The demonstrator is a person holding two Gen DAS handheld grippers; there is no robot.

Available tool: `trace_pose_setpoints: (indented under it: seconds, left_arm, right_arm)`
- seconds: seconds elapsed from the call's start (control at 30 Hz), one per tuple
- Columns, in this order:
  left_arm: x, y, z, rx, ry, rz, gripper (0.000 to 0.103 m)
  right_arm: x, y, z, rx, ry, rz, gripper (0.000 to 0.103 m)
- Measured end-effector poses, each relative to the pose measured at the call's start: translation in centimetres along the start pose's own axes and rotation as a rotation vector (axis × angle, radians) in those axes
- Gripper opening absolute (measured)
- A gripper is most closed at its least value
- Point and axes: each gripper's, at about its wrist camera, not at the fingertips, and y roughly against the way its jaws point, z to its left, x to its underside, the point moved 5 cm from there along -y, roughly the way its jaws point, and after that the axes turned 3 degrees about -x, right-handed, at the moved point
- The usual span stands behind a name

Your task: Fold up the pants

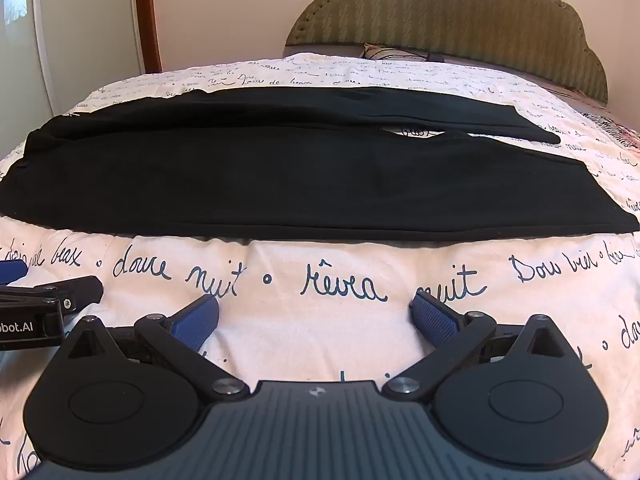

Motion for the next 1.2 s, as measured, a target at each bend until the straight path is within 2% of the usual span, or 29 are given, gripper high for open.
trace_pose_setpoints:
  seconds: [1.2]
  left_arm:
    - [-0.12,0.08,0.20,-0.006,-0.006,-0.012,0.103]
  right_arm:
    - [-0.01,0.01,0.30,0.002,-0.003,-0.005,0.103]
